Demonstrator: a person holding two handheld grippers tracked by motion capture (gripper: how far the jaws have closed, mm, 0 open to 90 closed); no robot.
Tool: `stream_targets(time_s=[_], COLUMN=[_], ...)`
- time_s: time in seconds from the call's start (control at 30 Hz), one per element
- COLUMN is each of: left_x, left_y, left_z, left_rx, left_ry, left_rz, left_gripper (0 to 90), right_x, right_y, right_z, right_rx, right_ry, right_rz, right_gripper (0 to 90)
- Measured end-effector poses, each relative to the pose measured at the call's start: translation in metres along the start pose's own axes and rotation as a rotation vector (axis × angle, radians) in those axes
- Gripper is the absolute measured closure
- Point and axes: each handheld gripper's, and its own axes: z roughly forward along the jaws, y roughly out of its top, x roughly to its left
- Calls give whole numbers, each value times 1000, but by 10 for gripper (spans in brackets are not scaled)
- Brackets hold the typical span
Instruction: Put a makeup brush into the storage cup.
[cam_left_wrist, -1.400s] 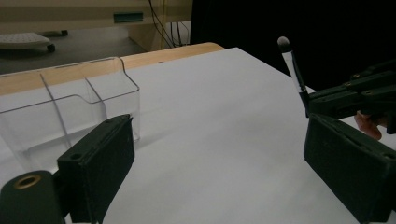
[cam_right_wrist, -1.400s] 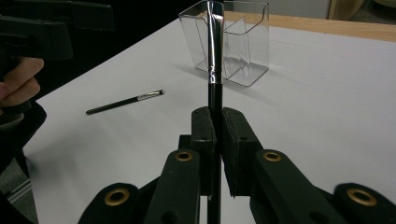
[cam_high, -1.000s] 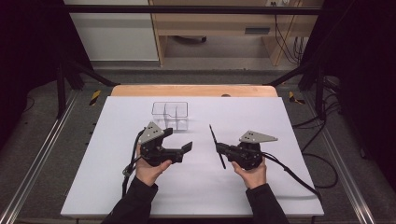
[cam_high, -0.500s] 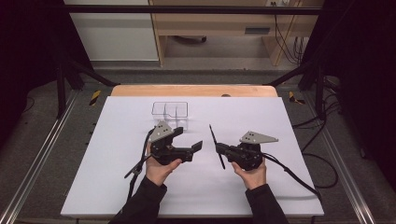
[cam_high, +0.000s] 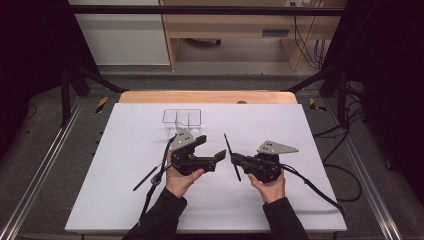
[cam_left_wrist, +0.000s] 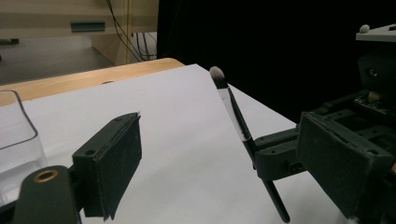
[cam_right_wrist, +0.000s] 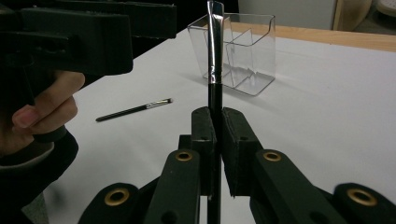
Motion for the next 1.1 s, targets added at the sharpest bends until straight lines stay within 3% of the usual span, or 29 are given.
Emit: stream_targets(time_s=[0.63,1.1], left_x=[-7,-8], left_y=[1,-1], left_z=[18,25], left_rx=[-4,-3], left_ry=[-9,-3], left_rz=[-35,-69], left_gripper=[206,385], right_x=[1,2], right_y=[2,1], right_z=[-4,-2], right_rx=[-25,-26], right_ry=[3,15], right_rz=[-6,-2], right_gripper=[844,844])
